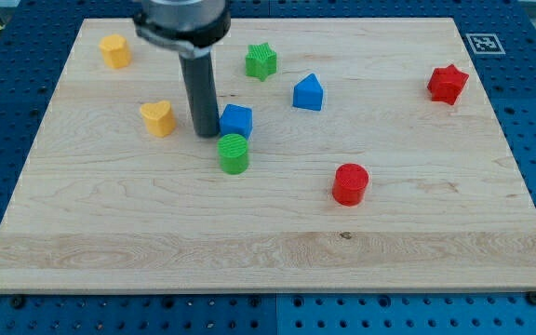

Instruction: Nudge the yellow heart up a bit

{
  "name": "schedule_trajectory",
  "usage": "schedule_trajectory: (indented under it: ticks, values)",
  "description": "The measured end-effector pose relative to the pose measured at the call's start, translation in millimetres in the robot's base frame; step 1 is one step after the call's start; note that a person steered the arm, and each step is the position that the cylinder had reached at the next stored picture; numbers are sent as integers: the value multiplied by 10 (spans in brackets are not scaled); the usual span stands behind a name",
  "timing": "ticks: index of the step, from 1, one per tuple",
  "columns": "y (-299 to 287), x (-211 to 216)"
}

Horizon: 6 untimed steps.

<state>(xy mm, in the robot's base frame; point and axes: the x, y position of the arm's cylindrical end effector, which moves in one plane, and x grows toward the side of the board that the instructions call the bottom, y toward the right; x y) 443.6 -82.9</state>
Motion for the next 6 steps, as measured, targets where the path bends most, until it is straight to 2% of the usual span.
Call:
schedule_trajectory:
  ticks: [2, 3, 5, 6]
  values:
    - [0, 664]
    - [-55, 610]
    - [-338, 39]
    - [-544, 45]
